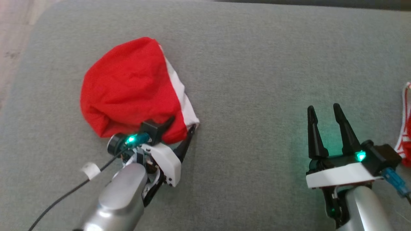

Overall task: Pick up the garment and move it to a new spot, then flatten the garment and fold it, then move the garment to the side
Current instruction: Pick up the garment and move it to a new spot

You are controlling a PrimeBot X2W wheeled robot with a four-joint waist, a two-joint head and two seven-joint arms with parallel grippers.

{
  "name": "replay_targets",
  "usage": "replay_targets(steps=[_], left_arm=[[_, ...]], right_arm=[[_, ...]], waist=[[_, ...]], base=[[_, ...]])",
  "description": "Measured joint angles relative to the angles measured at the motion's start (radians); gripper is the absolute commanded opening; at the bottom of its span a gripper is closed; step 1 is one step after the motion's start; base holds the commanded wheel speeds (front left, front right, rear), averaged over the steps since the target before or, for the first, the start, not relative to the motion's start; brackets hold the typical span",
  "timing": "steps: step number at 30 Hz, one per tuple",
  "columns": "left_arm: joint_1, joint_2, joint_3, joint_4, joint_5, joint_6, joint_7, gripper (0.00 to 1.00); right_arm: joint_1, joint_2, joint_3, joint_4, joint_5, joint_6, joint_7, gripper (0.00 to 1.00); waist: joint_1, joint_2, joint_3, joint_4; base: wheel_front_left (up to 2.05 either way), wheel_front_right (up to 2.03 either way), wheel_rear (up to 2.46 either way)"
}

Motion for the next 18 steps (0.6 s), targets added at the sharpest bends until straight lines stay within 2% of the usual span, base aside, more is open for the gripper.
replay_targets(steps=[4, 5, 6, 7, 11, 18], left_arm=[[-0.034, -0.003, -0.001, 0.049, 0.0, 0.0, -0.009, 1.0], [-0.04, -0.003, -0.003, 0.058, -0.007, 0.0, -0.008, 0.96], [-0.044, -0.003, -0.006, 0.066, -0.017, 0.0, -0.008, 0.24], [-0.048, -0.003, -0.01, 0.07, -0.025, 0.0, -0.008, 0.0], [-0.051, 0.002, -0.014, 0.092, -0.041, 0.0, -0.053, 0.0], [-0.057, 0.019, -0.009, 0.053, -0.034, 0.0, -0.207, 0.0]], right_arm=[[-0.009, 0.0, 0.0, -0.002, 0.0, 0.0, 0.0, 1.0], [-0.009, 0.0, 0.001, -0.002, 0.0, 0.0, 0.0, 1.0], [-0.009, 0.0, 0.0, -0.002, 0.0, 0.0, 0.0, 1.0], [-0.009, 0.0, 0.0, -0.002, 0.0, 0.0, 0.0, 1.0], [-0.009, 0.0, 0.0, 0.0, 0.004, 0.0, 0.0, 1.0], [-0.008, 0.0, 0.001, 0.006, 0.027, 0.0, 0.0, 1.0]], waist=[[0.0, 0.0, 0.012, -0.024], [-0.0001, 0.0, 0.013, -0.029], [-0.0001, 0.0, 0.012, -0.034], [-0.0001, 0.0, 0.01, -0.038], [-0.0001, 0.0, -0.007, -0.05], [-0.0002, 0.0, -0.059, -0.079]], base=[[0.0, 0.0, 0.0], [0.0, 0.0, 0.0], [0.0, 0.0, 0.0], [0.0, 0.0, 0.0], [0.0, 0.0, 0.0], [0.0, 0.0, 0.0]])
